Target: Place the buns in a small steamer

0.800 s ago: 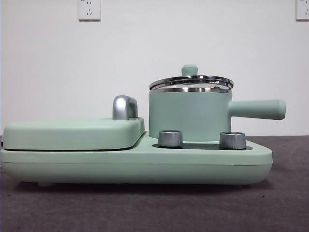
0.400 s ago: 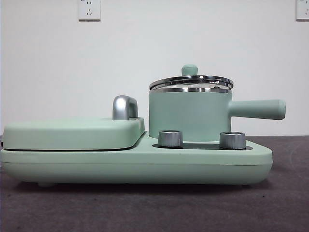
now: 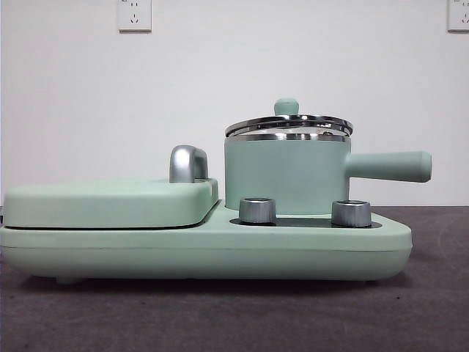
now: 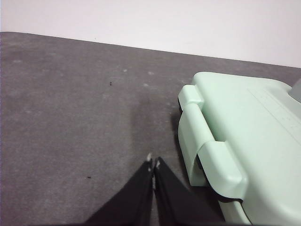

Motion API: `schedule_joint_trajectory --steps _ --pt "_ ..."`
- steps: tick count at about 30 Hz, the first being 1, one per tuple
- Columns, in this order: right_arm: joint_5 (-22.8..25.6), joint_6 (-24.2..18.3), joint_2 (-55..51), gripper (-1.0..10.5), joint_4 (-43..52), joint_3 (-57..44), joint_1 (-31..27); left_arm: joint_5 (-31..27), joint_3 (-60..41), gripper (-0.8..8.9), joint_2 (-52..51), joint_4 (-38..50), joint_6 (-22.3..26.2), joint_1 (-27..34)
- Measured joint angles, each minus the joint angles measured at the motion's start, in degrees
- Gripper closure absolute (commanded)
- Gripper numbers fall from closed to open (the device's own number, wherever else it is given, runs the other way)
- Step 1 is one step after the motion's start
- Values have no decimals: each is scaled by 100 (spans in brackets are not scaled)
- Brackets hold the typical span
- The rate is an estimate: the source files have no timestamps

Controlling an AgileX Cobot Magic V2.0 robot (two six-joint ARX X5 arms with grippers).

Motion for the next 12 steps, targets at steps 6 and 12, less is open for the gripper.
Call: schedule_joint_trajectory --steps 6,12 --pt "-22 -17 -260 927 1705 -1379 -1495 -2 -2 807 0 0 2 0" --pt "-22 -22 -826 927 3770 -3167 -2675 -2 0 807 0 0 2 0"
